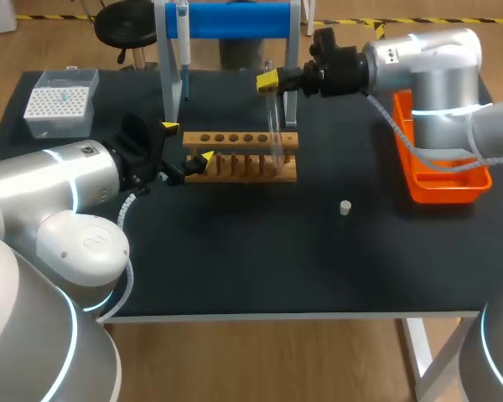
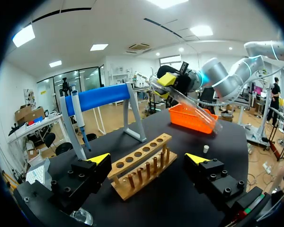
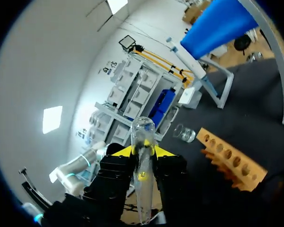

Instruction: Invert the test tube, pick up the pipette, mount the tip to pipette, aspirate from beaker and dispense into the tube, eject the tip, return the pipette, and cap with the stopper.

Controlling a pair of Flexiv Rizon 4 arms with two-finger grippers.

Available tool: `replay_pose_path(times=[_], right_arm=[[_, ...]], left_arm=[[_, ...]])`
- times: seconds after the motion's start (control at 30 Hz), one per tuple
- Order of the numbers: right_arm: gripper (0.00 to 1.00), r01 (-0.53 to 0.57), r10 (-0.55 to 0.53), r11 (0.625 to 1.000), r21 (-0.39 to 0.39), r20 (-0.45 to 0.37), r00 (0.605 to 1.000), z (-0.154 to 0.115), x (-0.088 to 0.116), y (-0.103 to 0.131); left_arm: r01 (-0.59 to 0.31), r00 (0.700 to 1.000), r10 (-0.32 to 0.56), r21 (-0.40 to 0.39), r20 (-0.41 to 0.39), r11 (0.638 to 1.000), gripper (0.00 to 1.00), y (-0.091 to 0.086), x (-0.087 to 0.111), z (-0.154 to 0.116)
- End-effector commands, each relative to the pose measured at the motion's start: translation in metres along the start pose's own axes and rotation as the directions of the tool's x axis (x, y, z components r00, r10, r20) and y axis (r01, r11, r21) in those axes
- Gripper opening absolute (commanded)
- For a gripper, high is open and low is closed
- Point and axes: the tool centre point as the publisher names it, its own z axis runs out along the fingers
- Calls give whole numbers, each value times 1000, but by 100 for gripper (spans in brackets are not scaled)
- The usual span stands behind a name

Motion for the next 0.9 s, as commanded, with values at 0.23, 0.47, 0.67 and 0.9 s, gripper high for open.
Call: replay_pose_path(times=[0.23,0.47,0.67,0.9], right_arm=[[0,-292,293,955,44,-25,956,-2,-6,-6],[0,-324,324,946,30,-9,946,-3,-6,-15],[0,-362,363,932,25,-25,931,-3,-7,-19],[0,-398,399,917,29,-49,916,-2,-7,-22]], left_arm=[[1,1000,-1,2,-5,1000,100,1,-1,0],[1,1000,-1,2,-5,1000,100,1,-1,0],[1,1000,-1,2,-5,1000,100,1,-1,0],[1,1000,-1,2,-5,1000,100,1,-1,0]])
